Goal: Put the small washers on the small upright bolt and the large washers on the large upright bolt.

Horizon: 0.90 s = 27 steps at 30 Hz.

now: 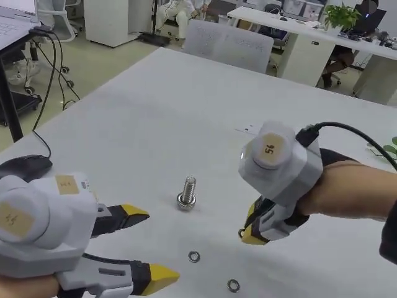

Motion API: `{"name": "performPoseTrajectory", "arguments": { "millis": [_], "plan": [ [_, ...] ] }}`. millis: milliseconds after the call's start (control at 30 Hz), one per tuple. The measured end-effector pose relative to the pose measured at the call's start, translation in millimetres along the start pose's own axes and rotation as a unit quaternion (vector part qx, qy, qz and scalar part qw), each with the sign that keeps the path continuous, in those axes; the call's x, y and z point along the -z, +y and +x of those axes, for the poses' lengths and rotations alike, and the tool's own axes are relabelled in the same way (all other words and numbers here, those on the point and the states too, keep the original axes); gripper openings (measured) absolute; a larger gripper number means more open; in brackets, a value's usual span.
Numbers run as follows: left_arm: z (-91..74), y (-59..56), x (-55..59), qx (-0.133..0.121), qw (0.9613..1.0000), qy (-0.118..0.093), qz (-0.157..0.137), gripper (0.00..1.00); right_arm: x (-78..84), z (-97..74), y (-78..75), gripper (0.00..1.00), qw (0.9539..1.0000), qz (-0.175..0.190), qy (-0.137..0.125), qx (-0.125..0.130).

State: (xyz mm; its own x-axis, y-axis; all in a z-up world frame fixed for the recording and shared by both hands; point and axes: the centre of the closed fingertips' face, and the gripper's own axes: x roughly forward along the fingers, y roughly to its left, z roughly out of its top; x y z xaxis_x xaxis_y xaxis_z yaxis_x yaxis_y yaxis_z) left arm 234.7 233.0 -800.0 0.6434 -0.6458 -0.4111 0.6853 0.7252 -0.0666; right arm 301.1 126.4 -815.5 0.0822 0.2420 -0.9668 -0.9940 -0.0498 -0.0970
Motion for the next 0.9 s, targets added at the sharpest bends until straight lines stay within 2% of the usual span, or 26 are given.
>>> {"name": "performPoseTrajectory", "arguments": {
  "millis": [533, 900],
  "plan": [
    [-2.4, -1.6, 0.4, 0.002, 1.0, 0.0, 0.002, 0.6, 14.6, -39.9, -20.3, 0.13, 0.9987, 0.023, -0.013, 0.044],
    [-4.3, -1.4, 2.0, 0.0, 1.0, 0.002, 0.0, 0.6, 26.3, -45.4, -35.3, 0.13, 0.9968, 0.048, -0.014, 0.062]
  ]
}}
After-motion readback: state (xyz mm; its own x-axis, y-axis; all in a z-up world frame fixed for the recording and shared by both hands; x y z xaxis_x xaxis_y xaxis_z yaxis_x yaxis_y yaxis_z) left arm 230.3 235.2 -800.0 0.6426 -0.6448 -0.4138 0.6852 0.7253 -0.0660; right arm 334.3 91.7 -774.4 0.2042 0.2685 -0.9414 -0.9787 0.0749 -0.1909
